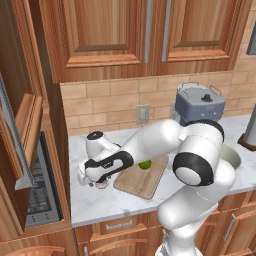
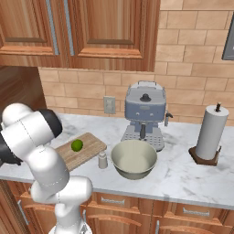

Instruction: Open the cabinet. Place the bowl and condiment on the counter. Then place the lime and garlic on the cutting board.

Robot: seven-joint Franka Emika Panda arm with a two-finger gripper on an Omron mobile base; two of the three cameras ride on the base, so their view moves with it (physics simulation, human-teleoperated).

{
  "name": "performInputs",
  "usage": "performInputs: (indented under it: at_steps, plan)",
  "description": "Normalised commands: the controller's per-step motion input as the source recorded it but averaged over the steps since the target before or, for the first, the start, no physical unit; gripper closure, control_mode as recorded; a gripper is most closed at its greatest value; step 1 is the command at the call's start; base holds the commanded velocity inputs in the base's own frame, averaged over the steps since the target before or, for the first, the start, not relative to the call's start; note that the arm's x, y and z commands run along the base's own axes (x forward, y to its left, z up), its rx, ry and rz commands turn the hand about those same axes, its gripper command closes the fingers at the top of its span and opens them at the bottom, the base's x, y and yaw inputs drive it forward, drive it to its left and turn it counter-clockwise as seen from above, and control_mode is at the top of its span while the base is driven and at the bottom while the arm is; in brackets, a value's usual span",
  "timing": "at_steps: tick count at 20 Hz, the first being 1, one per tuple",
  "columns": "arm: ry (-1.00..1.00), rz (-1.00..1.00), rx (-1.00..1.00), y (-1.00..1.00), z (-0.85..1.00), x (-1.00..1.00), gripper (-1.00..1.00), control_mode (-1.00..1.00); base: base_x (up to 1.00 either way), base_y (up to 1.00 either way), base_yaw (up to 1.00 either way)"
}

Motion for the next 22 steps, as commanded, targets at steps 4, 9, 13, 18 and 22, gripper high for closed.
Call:
performInputs:
  at_steps: [4, 9, 13, 18, 22]
  plan:
    - [-0.02, 0.0, 0.0, -0.05, -0.09, -0.34, -1.0, -1.0, 0.0, 0.0, 0.0]
    - [-0.03, 0.0, 0.0, -0.02, -0.09, -0.14, -1.0, -1.0, 0.0, 0.0, 0.0]
    - [-0.06, 0.0, 0.02, 0.0, -0.08, 0.04, -1.0, -1.0, 0.0, 0.0, 0.0]
    - [-0.07, 0.0, 0.04, -0.04, -0.13, 0.09, -1.0, -1.0, 0.0, 0.0, 0.0]
    - [0.0, 0.0, 0.03, -0.15, -0.21, 0.0, -1.0, -1.0, 0.0, 0.0, 0.0]
